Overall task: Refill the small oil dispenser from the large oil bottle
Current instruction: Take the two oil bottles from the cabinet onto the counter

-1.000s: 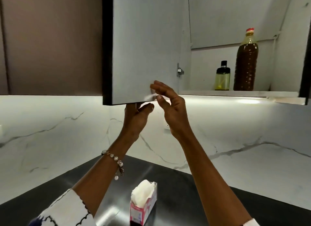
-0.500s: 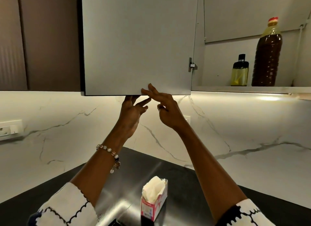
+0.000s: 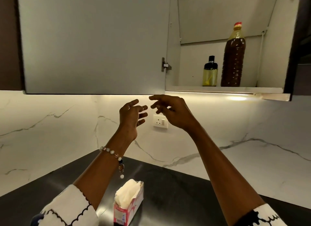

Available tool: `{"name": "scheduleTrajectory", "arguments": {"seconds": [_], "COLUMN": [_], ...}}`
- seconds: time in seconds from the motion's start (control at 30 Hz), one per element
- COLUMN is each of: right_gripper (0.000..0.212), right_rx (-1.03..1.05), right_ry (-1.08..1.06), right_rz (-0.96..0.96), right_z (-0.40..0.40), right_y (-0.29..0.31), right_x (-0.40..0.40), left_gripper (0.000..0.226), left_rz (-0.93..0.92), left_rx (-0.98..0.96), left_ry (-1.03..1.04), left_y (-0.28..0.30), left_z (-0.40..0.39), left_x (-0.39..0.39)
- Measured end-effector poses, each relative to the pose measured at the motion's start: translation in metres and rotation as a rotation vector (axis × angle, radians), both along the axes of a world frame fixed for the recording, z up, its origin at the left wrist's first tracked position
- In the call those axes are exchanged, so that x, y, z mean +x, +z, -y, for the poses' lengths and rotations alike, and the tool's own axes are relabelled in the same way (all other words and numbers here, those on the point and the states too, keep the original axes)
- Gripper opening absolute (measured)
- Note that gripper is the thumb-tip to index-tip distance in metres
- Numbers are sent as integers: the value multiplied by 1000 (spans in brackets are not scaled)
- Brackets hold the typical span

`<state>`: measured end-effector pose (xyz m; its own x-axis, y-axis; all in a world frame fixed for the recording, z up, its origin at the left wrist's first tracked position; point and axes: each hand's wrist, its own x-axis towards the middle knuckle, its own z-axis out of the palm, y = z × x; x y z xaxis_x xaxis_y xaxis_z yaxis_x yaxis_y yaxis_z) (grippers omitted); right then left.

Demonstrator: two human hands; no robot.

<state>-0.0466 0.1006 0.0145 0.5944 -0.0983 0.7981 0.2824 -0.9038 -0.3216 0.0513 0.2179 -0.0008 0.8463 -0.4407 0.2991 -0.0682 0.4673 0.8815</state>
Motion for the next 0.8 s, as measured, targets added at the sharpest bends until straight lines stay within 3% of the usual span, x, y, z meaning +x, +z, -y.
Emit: {"name": "scheduleTrajectory", "arguments": {"seconds": [0.17, 0.47, 0.63, 0.8], "right_gripper": [29, 23, 17, 7], "right_rx": [46, 320, 476, 610], "right_ry": [-75, -174, -282, -577], "right_rz": [89, 276, 467, 562], "right_z": [48, 132, 179, 231], "right_y": [10, 41, 68, 93], "right_x": [-54, -121, -126, -109], "left_gripper": [22, 21, 18, 24], "left_rz": [198, 562, 729, 735], "left_rx": [85, 123, 99, 68], "left_ry": [-47, -139, -89, 80], "left_y": [13, 58, 84, 106], "left_z": [48, 142, 198, 263], "left_x": [-25, -56, -54, -35]}}
